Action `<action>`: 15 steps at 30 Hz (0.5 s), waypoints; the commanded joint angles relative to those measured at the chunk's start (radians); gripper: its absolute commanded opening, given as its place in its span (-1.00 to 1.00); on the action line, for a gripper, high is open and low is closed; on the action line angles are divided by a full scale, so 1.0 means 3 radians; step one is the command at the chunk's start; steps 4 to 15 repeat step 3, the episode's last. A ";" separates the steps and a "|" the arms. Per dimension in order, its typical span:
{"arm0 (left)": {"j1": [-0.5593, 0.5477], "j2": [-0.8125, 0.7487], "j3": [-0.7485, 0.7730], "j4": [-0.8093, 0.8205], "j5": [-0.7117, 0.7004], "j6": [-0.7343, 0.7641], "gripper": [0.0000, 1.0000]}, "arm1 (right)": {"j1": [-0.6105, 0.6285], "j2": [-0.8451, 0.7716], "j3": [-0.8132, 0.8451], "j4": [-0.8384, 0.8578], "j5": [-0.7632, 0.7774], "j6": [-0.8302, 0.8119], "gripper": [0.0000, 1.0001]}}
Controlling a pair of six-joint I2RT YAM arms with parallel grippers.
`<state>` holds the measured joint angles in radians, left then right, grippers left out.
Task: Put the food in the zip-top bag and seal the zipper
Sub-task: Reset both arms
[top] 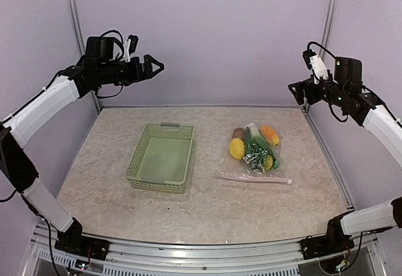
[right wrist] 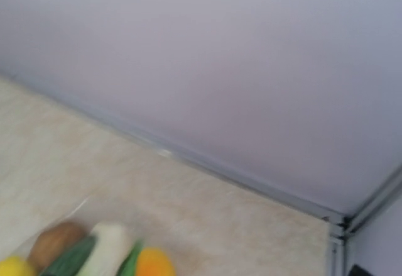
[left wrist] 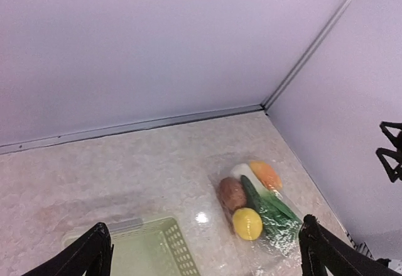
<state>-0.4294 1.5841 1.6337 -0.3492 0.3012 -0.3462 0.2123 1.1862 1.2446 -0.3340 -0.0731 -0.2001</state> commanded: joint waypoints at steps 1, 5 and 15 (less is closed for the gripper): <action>0.0246 -0.0129 -0.0042 -0.0703 -0.0606 -0.0134 0.98 | -0.0028 0.0103 -0.0199 0.0558 0.0451 0.0327 0.97; 0.0277 -0.0177 -0.0133 -0.0740 -0.0785 -0.0081 0.98 | -0.0029 0.0126 -0.0362 0.0685 0.0439 0.0341 0.99; 0.0277 -0.0177 -0.0133 -0.0740 -0.0785 -0.0081 0.98 | -0.0029 0.0126 -0.0362 0.0685 0.0439 0.0341 0.99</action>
